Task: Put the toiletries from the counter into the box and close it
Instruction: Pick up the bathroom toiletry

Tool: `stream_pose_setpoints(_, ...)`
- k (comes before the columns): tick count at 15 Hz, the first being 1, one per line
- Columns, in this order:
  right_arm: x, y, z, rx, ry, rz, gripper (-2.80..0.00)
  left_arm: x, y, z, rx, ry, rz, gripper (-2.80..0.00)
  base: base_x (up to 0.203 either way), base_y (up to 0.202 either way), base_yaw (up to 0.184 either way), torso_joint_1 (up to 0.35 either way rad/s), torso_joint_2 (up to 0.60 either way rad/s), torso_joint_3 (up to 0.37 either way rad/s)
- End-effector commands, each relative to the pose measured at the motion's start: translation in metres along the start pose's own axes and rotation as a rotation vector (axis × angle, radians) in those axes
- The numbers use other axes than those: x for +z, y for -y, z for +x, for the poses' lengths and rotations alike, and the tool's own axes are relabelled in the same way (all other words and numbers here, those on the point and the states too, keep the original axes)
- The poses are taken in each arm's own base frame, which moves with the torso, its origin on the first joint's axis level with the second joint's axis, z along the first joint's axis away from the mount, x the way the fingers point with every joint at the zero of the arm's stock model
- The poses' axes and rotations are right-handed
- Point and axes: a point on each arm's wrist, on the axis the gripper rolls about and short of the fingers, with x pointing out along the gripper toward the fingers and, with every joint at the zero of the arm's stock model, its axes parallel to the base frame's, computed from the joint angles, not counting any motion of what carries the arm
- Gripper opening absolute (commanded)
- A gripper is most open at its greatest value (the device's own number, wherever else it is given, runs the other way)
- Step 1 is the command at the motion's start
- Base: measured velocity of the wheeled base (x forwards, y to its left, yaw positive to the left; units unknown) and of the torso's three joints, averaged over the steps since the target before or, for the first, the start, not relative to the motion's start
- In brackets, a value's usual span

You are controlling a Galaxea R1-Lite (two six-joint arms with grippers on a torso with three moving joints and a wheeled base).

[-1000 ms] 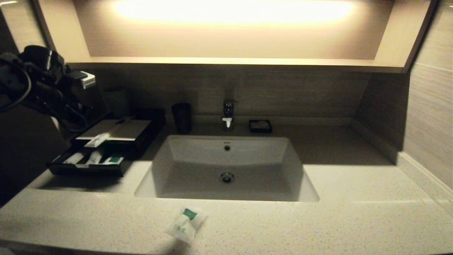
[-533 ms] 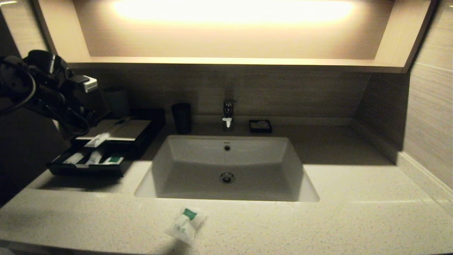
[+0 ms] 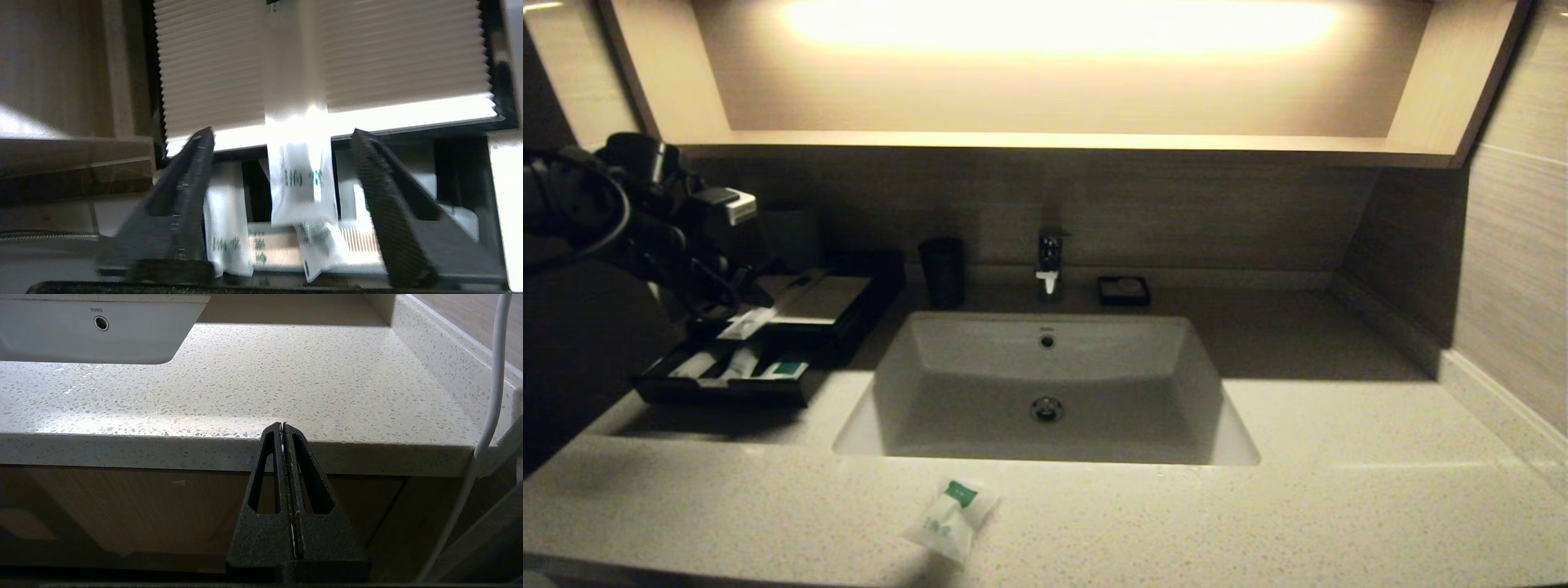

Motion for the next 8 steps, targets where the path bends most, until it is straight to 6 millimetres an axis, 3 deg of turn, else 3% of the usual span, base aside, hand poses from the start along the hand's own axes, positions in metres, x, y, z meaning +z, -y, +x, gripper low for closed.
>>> stream_pose_setpoints(1, -0.0004, 0.0000, 0.0001, 0.001, -0.002, -0.001, -2.80, -0.0034, 0.0001, 0.0119, -0.012, -0.024, -0.001, 0.00, 0.000, 0.000, 0.000, 0.000, 0.00, 0.000)
stream_pose_setpoints(8, -0.0004, 0.0000, 0.0002, 0.001, -0.002, -0.001, -2.80, -0.0016, 0.0042, 0.0201, -0.020, -0.019, -0.033, 0.00, 0.000, 0.000, 0.000, 0.000, 0.00, 0.000)
